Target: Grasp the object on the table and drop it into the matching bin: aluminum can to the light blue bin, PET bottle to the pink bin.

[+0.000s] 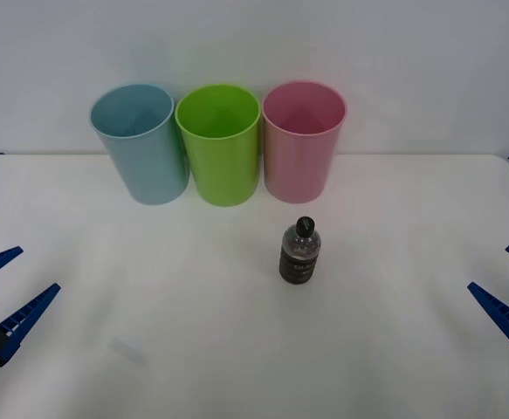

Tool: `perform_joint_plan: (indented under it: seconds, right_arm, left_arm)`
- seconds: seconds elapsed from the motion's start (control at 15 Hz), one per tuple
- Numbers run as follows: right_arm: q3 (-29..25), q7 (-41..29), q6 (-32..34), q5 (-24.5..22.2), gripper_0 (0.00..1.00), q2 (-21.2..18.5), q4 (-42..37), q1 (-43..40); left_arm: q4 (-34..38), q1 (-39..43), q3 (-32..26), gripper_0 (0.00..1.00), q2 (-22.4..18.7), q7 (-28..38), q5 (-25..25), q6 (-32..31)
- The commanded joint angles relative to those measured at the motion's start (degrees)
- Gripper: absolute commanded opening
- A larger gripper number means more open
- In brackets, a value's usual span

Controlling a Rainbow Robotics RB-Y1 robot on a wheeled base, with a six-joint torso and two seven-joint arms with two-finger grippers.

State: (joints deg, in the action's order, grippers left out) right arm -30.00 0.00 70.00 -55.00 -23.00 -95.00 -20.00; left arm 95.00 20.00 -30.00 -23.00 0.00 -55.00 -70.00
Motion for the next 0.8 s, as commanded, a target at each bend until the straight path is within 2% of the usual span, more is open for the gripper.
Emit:
perform_joint_plan:
  seconds: [0.07,0.2,0.47,0.8]
  right_arm:
    - [0.0,0.0,0.0,0.0,1.0,0.0,0.0,0.0]
    - [-0.23,-0.18,-0.48,-2.04,1.0,-1.08,-1.15,-1.01]
    - [1.17,0.44,-2.41,-0.9,1.0,-2.23,-2.47,-3.56]
    - [7.32,2.2,-2.06,-1.25,1.0,-2.66,2.1,-2.24]
  left_arm:
    - [0.0,0.0,0.0,1.0,0.0,0.0,0.0,0.0]
    - [0.0,0.0,0.0,1.0,0.0,0.0,0.0,0.0]
    - [0.0,0.0,0.0,1.0,0.0,0.0,0.0,0.0]
    - [0.0,0.0,0.0,1.0,0.0,0.0,0.0,0.0]
